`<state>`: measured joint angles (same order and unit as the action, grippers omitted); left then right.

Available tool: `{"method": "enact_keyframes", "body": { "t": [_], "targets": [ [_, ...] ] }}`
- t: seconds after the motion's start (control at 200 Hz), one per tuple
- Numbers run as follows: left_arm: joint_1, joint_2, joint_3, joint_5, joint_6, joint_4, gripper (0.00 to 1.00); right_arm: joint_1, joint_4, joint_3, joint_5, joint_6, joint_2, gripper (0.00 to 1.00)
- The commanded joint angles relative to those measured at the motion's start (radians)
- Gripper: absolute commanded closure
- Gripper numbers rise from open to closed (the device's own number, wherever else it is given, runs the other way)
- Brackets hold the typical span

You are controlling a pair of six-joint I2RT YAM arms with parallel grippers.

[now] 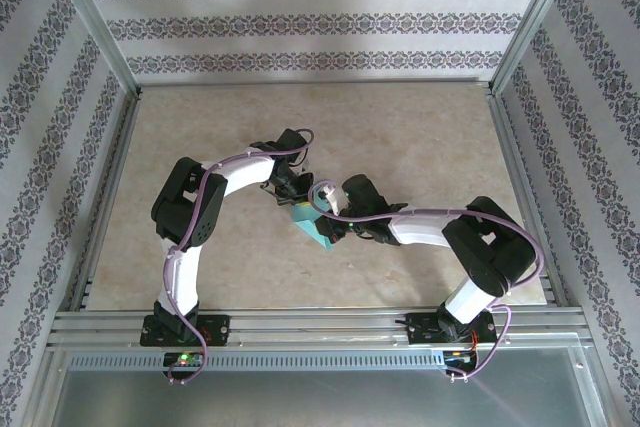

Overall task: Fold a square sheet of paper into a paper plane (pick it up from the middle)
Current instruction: Third fold the triangle at the center of the table.

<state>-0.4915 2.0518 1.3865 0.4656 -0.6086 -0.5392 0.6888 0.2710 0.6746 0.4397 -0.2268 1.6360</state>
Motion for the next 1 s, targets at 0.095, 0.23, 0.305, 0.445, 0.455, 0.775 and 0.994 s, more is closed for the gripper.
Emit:
{"method": "enact_keyframes", "body": {
  "t": [0.095, 0.23, 0.305, 0.445, 0.455, 0.775, 0.994],
  "targets": [
    [-0.016, 0.044, 0.002, -0.006, 0.033, -0.064, 1.00, -0.017, -0.058, 0.043, -0.056, -0.016, 0.027, 1.00],
    [-0.017, 0.044, 0.000, -0.001, 0.036, -0.061, 1.00, -0.019, -0.082, 0.055, -0.084, -0.019, 0.037, 1.00],
    [-0.017, 0.044, 0.000, 0.003, 0.036, -0.061, 1.00, -0.020, -0.085, 0.057, -0.096, -0.021, 0.040, 1.00],
    [-0.017, 0.045, -0.001, 0.006, 0.036, -0.058, 1.00, -0.020, -0.098, 0.065, -0.118, -0.022, 0.044, 1.00],
    [-0.017, 0.045, -0.002, 0.006, 0.036, -0.058, 1.00, -0.020, -0.099, 0.066, -0.119, -0.022, 0.044, 1.00],
    [-0.018, 0.045, -0.004, 0.015, 0.038, -0.053, 1.00, -0.020, -0.122, 0.085, -0.141, -0.022, 0.063, 1.00],
    [-0.018, 0.045, -0.006, 0.014, 0.036, -0.053, 1.00, -0.020, -0.138, 0.088, -0.151, -0.025, 0.067, 1.00]
  ]
}}
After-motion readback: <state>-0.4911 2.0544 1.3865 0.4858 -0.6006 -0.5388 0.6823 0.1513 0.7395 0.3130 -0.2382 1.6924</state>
